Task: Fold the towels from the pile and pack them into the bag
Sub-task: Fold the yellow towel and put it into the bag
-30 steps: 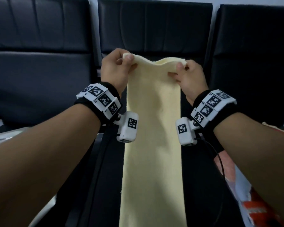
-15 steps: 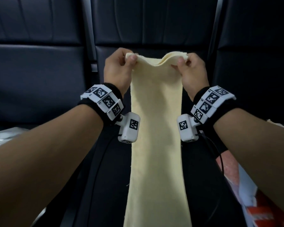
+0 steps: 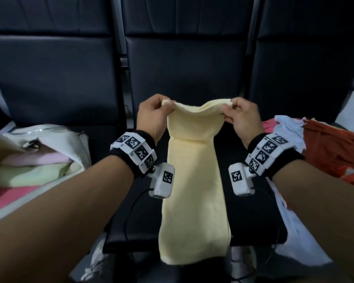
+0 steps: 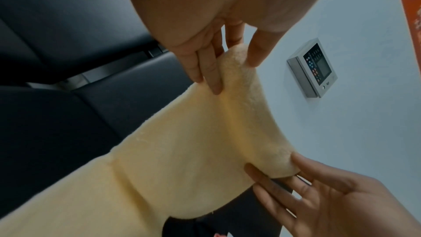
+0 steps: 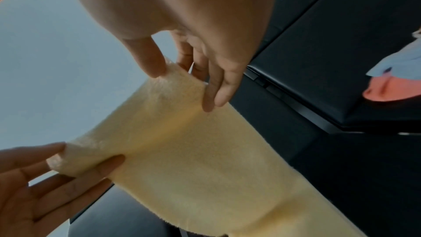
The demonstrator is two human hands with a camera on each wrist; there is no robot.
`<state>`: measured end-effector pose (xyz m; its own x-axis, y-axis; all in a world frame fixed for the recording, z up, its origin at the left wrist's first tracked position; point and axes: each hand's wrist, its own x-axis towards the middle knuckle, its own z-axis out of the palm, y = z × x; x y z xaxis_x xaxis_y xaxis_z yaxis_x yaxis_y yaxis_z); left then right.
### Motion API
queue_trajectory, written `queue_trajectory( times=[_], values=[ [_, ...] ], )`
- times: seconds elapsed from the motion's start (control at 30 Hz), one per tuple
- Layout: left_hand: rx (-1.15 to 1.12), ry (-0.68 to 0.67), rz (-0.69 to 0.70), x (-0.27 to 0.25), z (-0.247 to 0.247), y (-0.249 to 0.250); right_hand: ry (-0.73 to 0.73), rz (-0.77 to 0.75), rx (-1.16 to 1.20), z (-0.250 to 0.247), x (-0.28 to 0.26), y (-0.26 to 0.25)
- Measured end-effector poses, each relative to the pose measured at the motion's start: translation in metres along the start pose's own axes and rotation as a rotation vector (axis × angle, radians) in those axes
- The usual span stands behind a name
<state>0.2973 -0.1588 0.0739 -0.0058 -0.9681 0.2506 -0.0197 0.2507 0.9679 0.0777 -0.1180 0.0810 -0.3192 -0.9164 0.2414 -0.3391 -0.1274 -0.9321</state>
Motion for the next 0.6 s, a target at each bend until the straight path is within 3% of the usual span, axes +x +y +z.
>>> queue_trajectory(
  times=[0.3,0.6],
  values=[
    [-0.024,-0.037,-0.064,-0.112,-0.015,-0.016,0.012,0.061,0.02,-0.017,-0.113,0.046],
    [0.192,0.046,-0.16,-0.192,-0.028,-0.059,-0.031,0.113,-0.036,-0.02,-0.193,0.098]
  ],
)
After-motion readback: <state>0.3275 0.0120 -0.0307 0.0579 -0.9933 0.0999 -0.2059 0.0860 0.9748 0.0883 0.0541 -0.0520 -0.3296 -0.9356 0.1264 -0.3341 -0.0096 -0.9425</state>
